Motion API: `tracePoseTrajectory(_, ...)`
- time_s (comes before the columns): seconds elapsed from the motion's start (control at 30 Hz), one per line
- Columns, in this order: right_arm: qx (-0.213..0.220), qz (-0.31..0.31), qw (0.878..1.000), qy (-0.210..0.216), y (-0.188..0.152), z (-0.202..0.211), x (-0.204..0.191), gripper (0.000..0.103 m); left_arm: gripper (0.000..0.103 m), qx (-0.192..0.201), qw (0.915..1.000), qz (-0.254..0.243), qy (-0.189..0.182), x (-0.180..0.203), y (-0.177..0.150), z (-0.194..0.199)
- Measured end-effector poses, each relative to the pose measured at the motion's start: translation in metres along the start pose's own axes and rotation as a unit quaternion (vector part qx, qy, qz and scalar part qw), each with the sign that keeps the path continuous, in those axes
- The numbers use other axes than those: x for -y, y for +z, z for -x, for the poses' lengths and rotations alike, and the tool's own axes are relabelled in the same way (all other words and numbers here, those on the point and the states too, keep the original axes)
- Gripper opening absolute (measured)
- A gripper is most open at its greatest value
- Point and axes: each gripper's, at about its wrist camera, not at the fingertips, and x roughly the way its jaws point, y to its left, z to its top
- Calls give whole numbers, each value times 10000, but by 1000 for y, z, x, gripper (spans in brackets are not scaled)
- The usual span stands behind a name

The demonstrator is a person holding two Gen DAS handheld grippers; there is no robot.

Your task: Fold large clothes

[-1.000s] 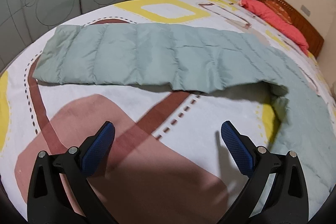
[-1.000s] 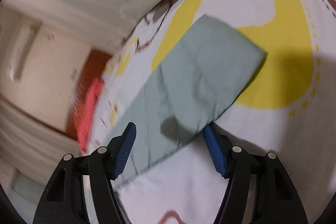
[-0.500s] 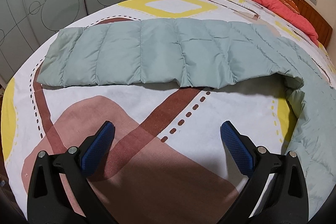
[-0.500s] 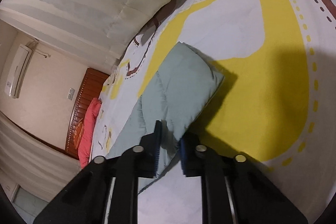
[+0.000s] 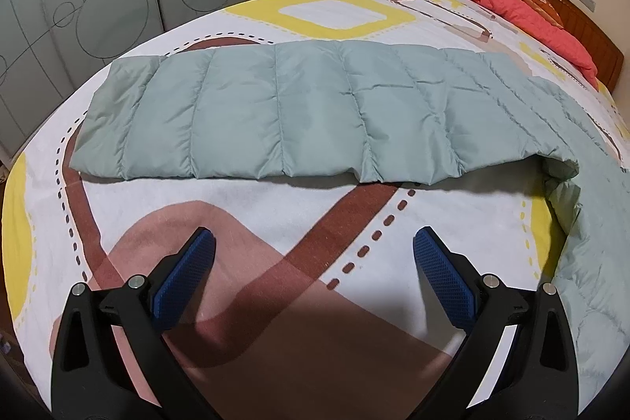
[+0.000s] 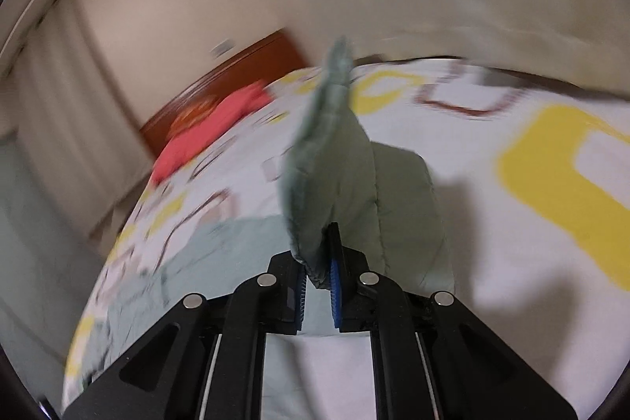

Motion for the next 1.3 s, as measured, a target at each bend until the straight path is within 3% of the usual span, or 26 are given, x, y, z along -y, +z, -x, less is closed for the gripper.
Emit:
tracePoseTrajectory(0.3,-658,1186,9863,937,-42,-64,-155,9,101,77,10000,-57,19,0,-2,-2)
tracePoseTrajectory(0.5,-1186,1973,9630,1403,-90,-92,-233,9,101,114,9999,-55,8,0,-5,-2)
tracePoseTrajectory(0.63,-1520,2360,9473,1541,-120,-101,-263,9,101,121,9999,-52,6,0,-5,-1)
tracePoseTrajectory(0.83,-2310,2830,9160,1657,-166,-118,-286,10,101,127,9999,-57,14,0,-5,-1)
tracePoseTrajectory(0.93,-2604,2979,9034,1654,-180,-119,-287,18,101,123,9999,-59,18,0,-5,-1)
tracePoseTrajectory(0.97,-2633,2975,9019,1693,-182,-117,-286,28,101,121,9999,-61,19,0,-4,-1)
tracePoseTrajectory(1.0,-2652,2935,9014,1758,-181,-114,-284,50,101,121,9999,-61,18,0,-4,-1)
tracePoseTrajectory(1.07,-2665,2805,9021,1909,-178,-107,-281,67,101,122,9999,-63,21,0,-4,-1)
tracePoseTrajectory(1.2,-2591,2766,9011,2106,-163,-85,-271,67,101,121,9999,-64,24,0,-4,-1)
tracePoseTrajectory(1.3,-2218,2769,9171,1820,-134,-73,-247,60,101,124,9999,-68,29,0,-4,-1)
